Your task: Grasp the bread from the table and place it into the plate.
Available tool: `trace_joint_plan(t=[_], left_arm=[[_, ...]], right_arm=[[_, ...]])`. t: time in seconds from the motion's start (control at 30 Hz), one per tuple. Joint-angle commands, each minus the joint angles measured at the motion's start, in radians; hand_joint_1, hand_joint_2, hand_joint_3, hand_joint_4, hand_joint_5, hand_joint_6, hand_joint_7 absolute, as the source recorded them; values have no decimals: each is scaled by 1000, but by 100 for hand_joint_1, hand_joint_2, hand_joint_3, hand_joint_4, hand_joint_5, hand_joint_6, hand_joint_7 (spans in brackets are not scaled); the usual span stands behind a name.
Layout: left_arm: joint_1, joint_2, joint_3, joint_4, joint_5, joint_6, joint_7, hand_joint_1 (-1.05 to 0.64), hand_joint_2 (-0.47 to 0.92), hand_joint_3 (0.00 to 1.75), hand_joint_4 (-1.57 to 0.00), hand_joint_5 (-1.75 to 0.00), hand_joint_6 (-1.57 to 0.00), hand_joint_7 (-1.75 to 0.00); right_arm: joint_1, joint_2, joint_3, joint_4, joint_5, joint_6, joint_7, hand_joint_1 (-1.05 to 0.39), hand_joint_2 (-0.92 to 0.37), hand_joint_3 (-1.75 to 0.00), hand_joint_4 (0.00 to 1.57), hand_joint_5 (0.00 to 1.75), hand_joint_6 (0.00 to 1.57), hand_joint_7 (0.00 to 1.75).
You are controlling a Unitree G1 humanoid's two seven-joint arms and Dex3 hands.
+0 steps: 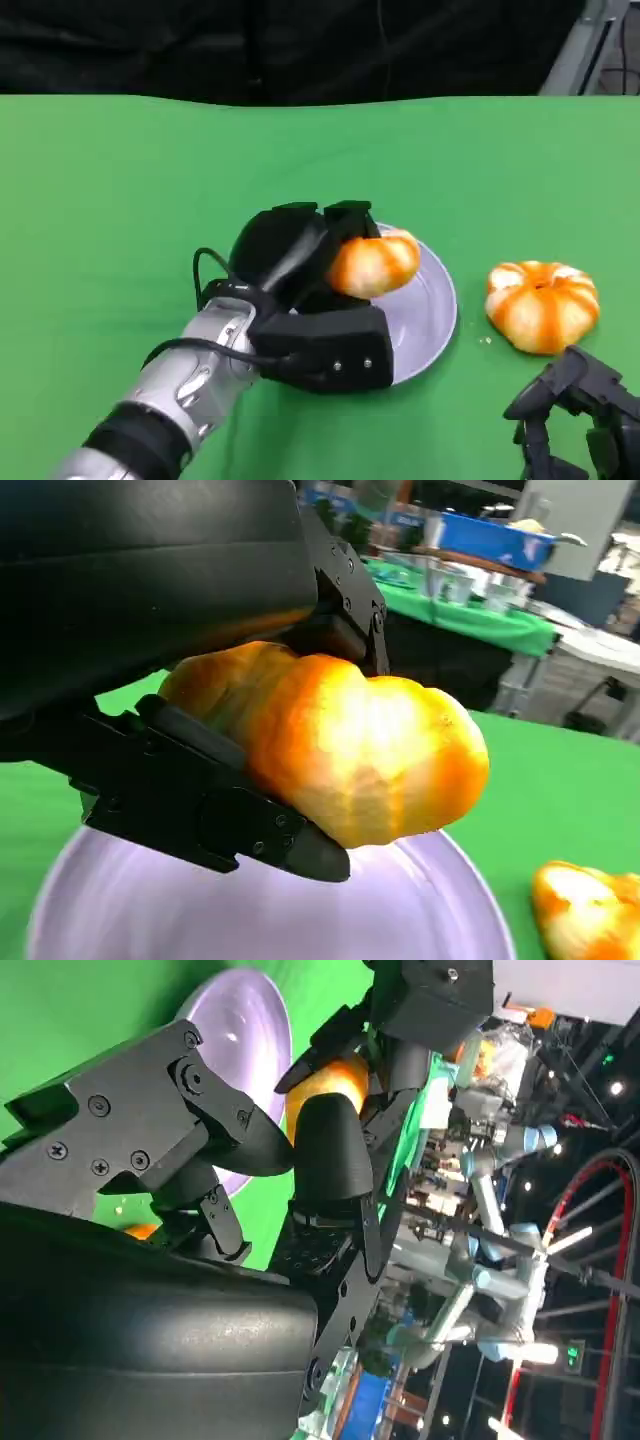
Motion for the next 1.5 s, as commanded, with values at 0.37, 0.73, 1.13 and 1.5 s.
trace_joint_plan(t=[0.37, 0.73, 1.13, 1.5], left_arm=[[-52, -41, -18, 188, 20, -60, 51, -7, 91, 18, -63, -175, -67, -150], [-83, -28, -60, 255, 40, -24, -73, -45, 92, 27, -64, -22, -79, -10], [-79, -23, -65, 240, 36, -13, -88, -52, 92, 28, -63, -5, -77, 0], [-72, -9, -66, 207, 42, 0, -104, -52, 92, 28, -63, -4, -77, 0]], right_arm=[[17, -4, 3, -17, -11, 1, -17, -11, -54, -116, 82, 175, 74, 150], [26, 2, 3, -32, -24, 16, -28, -9, -53, -120, 82, 175, 74, 151], [30, 0, 8, -42, -22, 28, -30, -9, -54, -119, 82, 175, 75, 150], [27, -1, 7, -37, -23, 23, -33, -9, -54, -118, 82, 175, 75, 150]])
